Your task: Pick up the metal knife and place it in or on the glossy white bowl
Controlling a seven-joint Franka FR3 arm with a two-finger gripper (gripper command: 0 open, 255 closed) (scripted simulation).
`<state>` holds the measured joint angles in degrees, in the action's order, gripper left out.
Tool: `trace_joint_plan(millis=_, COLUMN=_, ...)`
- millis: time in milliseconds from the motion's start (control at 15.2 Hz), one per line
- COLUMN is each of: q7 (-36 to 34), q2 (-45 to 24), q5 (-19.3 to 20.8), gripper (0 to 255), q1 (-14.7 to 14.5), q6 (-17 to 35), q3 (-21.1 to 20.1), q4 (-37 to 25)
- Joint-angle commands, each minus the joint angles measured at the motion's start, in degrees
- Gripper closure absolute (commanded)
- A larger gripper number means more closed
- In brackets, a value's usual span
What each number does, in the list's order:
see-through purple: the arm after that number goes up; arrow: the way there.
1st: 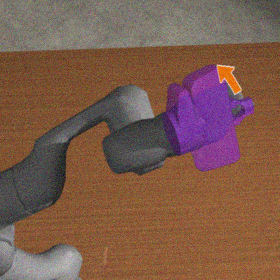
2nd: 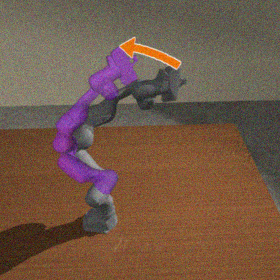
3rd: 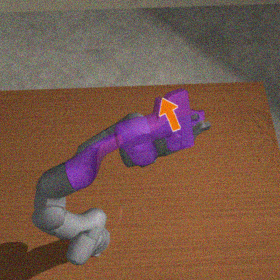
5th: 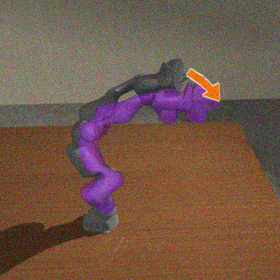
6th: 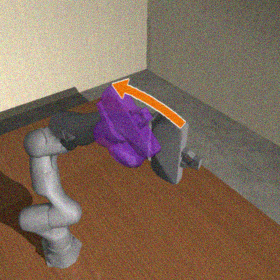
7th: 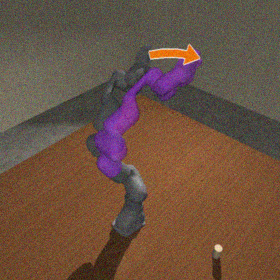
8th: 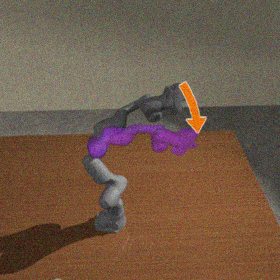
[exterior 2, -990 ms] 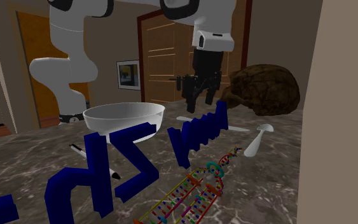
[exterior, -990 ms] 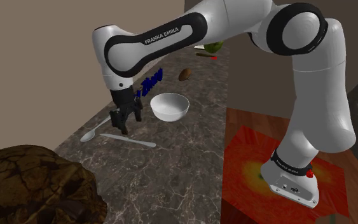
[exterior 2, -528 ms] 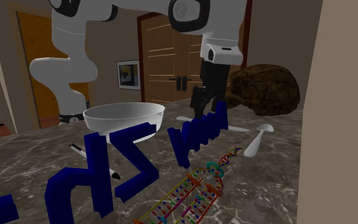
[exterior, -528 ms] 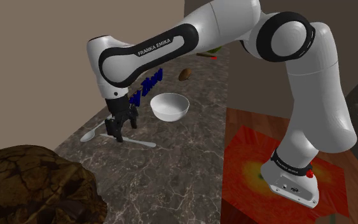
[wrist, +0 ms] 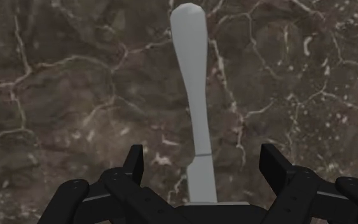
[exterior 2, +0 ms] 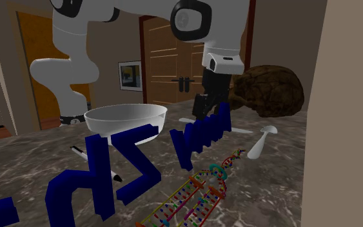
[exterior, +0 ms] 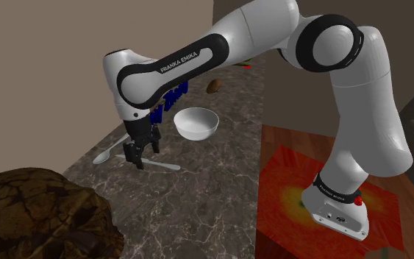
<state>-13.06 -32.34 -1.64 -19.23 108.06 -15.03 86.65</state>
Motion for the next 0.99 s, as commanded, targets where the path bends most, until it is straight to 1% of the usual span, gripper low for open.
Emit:
trace_joint_plan(millis=0, q7=0.0, q2=0.0, q5=0.0, gripper=0, q1=0.0, q6=0.01, q3=0.0, q4=0.0)
trace_joint_plan(millis=66, q7=0.0, q2=0.0, q5=0.0, gripper=0, q1=0.0, q6=0.0, q3=0.0, q4=0.0)
trace_joint_plan(millis=132, q7=0.0, q2=0.0, q5=0.0, gripper=255, q1=0.0, q6=0.0, q3=0.0, q4=0.0)
trace_joint_plan(millis=726, q7=0.0, q2=0.0, q5=0.0, gripper=255, q1=0.0, q6=0.01, q3=0.0, q4=0.01)
trace_joint_plan(millis=924, q7=-0.14, q2=0.86, q5=-0.15, gripper=255, q1=0.06, q6=-1.84, q3=-0.11, q4=-1.01)
